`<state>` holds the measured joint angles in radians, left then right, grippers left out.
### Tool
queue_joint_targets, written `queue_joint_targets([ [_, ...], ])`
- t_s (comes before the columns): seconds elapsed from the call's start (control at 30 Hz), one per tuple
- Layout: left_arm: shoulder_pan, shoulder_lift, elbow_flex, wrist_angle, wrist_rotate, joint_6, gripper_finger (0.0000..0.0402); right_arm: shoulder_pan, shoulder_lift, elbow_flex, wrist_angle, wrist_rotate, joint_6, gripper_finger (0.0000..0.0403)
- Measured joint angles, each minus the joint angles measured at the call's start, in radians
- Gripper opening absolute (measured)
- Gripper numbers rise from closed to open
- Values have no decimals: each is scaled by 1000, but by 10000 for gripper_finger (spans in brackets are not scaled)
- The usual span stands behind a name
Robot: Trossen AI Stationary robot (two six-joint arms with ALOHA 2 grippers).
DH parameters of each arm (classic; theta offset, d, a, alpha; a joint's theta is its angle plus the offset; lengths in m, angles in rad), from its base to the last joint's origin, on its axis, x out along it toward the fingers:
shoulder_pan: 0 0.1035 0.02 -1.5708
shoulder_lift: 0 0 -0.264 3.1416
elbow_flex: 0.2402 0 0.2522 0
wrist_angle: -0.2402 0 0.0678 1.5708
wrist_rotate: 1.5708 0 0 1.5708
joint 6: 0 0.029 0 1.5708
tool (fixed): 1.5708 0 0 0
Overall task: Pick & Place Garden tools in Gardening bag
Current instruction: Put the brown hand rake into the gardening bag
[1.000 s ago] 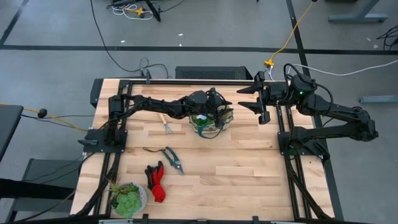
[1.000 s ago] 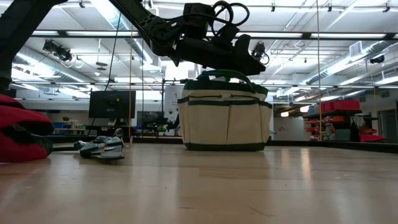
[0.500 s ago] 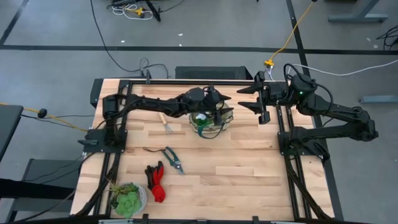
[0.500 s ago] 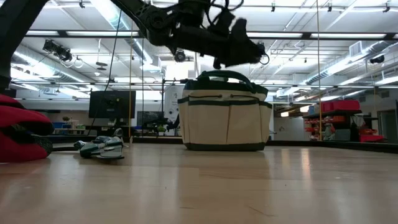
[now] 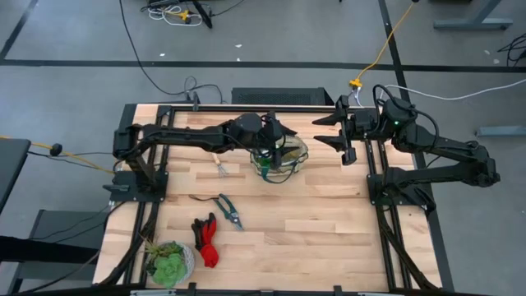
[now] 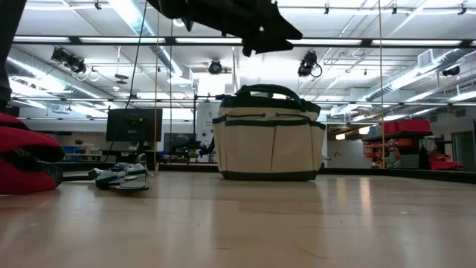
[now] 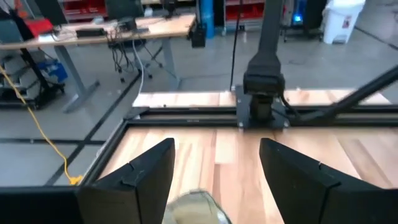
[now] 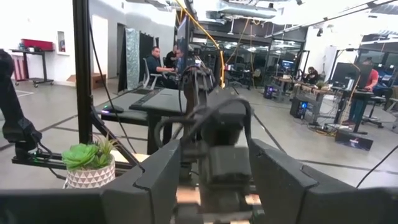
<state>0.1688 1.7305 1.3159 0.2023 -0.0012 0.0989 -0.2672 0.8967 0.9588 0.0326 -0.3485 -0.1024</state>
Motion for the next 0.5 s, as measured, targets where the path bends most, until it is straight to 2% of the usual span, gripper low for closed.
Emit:
queue_joint_targets([
  [0.33, -46, -18, -1, -150, -5, 24, 198, 0, 0, 0, -67, 0, -8, 194],
  [0.5, -66, -24, -1, -159, 4, 42, 178, 0, 0, 0, -81, 0, -11, 194],
])
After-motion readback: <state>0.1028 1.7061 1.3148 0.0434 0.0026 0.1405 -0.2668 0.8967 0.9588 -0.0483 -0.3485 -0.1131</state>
